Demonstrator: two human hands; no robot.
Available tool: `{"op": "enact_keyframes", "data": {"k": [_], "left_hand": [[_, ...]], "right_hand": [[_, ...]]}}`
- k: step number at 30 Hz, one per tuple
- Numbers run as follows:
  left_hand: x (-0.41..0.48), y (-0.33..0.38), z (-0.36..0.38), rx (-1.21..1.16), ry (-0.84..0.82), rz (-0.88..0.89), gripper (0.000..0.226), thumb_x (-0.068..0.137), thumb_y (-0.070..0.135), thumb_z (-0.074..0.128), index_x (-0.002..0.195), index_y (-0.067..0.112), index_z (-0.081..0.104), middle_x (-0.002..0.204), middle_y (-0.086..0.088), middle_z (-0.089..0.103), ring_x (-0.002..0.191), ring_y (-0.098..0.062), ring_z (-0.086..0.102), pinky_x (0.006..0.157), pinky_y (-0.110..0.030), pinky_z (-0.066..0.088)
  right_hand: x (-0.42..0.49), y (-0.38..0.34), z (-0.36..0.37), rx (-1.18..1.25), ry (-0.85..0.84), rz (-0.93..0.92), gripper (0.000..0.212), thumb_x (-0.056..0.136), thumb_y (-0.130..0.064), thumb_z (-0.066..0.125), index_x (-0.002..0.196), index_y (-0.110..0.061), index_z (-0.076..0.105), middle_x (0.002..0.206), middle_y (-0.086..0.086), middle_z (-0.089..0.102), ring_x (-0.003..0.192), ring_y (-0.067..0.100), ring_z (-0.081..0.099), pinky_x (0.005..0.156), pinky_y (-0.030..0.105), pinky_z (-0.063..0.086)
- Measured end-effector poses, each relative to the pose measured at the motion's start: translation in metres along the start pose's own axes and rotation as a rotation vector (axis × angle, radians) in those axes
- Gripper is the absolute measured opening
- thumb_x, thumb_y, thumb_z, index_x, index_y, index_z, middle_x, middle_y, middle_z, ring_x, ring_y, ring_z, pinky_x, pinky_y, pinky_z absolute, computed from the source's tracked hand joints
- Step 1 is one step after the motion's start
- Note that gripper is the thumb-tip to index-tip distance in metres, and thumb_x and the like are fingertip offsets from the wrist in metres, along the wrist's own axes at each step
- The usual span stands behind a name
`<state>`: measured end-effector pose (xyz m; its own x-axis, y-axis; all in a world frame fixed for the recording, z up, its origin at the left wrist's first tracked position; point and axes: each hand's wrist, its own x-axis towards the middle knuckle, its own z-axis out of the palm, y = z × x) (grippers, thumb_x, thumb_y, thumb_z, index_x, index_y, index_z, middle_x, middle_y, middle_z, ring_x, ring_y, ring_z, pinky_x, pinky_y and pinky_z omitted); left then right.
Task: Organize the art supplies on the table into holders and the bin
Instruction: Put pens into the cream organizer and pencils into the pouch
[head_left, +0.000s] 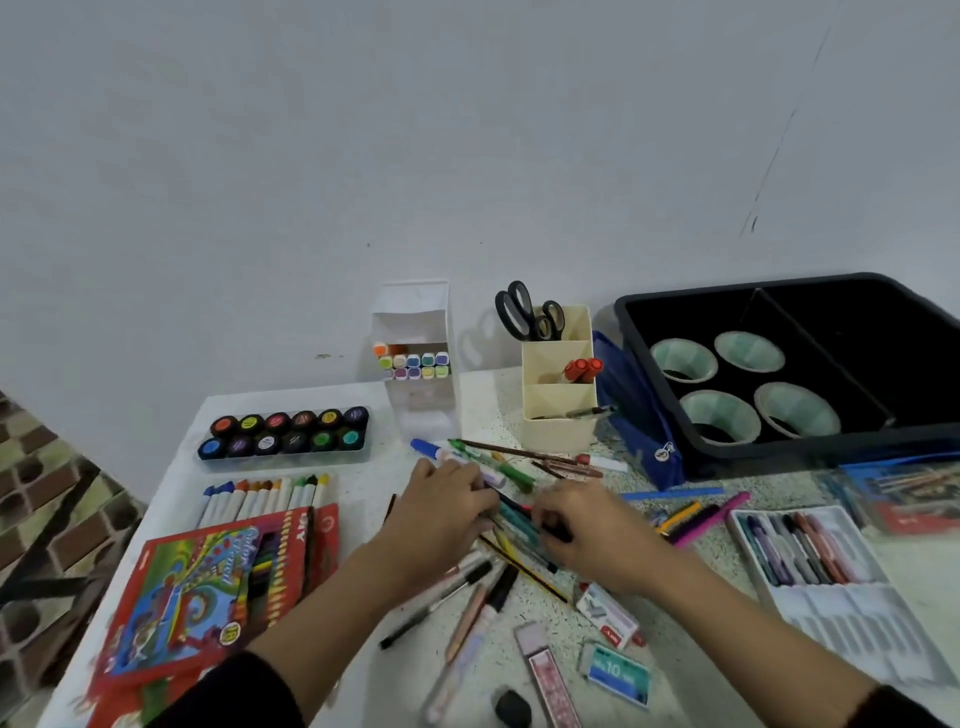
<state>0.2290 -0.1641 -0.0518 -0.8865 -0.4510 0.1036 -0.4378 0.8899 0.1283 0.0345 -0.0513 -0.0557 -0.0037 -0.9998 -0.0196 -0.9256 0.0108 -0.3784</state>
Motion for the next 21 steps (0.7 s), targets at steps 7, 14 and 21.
{"op": "enact_keyframes", "data": {"k": [7, 14, 21], "left_hand": [[-0.002, -0.013, 0.0, -0.13, 0.028, 0.169, 0.006, 0.095, 0.023, 0.061, 0.097, 0.028, 0.057, 0.109, 0.009, 0.061, 0.101, -0.013, 0.05, 0.093, -0.039, 0.046], [0.014, -0.004, -0.036, -0.384, 0.231, 0.081, 0.018, 0.098, 0.009, 0.059, 0.115, 0.014, 0.062, 0.099, 0.007, 0.06, 0.084, -0.001, 0.049, 0.077, -0.008, 0.038], [0.055, 0.023, -0.04, -0.81, 0.427, -0.163, 0.005, 0.1, 0.016, 0.059, 0.102, 0.02, 0.061, 0.094, 0.011, 0.069, 0.084, -0.01, 0.07, 0.07, -0.039, 0.059]], "right_hand": [[-0.007, -0.001, 0.0, 0.084, 0.06, 0.128, 0.013, 0.094, -0.027, 0.062, 0.095, -0.026, 0.075, 0.09, -0.01, 0.062, 0.079, 0.008, 0.058, 0.071, 0.032, 0.052], [-0.008, 0.015, -0.033, 0.395, 0.315, 0.263, 0.016, 0.102, -0.022, 0.057, 0.115, -0.029, 0.063, 0.097, -0.013, 0.065, 0.073, 0.004, 0.062, 0.059, 0.015, 0.046], [0.014, 0.032, -0.045, 0.159, 0.228, 0.168, 0.051, 0.098, -0.017, 0.056, 0.144, -0.035, 0.045, 0.114, 0.001, 0.061, 0.075, 0.013, 0.057, 0.07, 0.036, 0.054]]}}
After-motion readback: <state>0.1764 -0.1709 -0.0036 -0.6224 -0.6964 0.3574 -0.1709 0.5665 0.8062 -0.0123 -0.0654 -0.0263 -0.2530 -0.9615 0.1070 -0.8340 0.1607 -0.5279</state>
